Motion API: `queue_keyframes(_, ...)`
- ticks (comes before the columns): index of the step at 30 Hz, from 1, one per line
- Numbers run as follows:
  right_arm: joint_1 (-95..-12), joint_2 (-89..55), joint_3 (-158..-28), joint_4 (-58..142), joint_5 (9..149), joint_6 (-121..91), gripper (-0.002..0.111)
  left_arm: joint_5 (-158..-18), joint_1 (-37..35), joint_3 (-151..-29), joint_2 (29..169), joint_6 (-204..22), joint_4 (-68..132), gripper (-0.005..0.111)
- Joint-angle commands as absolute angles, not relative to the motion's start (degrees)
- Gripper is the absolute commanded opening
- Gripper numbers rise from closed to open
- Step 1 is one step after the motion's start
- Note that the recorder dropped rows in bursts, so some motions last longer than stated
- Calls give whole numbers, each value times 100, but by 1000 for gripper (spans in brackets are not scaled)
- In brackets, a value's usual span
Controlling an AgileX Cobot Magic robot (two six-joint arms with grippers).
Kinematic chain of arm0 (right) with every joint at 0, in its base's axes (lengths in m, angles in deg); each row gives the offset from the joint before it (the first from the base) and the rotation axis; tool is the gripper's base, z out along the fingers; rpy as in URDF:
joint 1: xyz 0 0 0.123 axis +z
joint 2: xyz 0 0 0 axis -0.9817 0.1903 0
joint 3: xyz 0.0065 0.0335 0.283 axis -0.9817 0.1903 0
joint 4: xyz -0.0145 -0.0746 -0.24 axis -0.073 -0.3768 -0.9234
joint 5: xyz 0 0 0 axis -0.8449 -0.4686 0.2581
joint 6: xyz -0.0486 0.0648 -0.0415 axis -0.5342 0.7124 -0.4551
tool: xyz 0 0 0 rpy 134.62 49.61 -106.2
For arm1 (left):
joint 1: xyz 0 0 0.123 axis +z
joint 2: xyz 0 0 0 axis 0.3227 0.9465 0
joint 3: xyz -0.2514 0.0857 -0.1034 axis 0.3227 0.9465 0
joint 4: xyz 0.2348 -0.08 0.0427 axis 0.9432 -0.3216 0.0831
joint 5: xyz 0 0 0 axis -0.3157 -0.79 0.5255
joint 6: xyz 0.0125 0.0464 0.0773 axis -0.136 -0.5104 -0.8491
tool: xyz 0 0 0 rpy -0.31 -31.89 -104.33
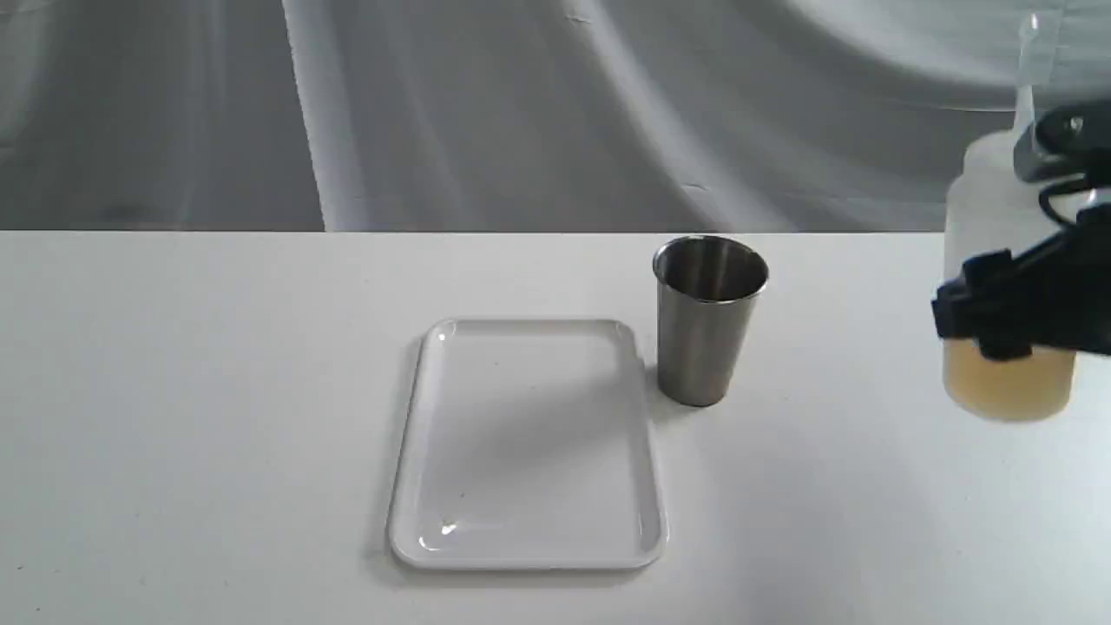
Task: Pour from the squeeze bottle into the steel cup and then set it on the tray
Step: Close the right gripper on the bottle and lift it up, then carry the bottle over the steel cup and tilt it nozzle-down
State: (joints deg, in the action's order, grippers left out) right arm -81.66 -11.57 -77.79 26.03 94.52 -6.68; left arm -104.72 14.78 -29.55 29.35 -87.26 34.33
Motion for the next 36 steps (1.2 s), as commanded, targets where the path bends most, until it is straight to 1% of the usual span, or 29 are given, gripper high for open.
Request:
queue_keyframes(1,-8191,-1002,-8433,2262,9675,-626,44,-10435,1460,-2929,2907,-8716,3436,8)
queue_keyframes(7,-8088,-398,-9606,1665,10922,-615,44,-10435,1460,-2929,2907,-8716,3436,8)
queue_keyframes(15,-7432,539,-10603,370,12305,-615,44,-10435,1460,-2929,2907,-8716,3436,8)
queue_keyframes(21,-7005,1100,-10908,-3,12396,-615,44,-10435,1460,-2929,2907,-8716,3436,8)
queue_keyframes(36,-6878,1212,-10895,-132,12266,-689,44,-10435,1460,-2929,2907,-8716,3436,8)
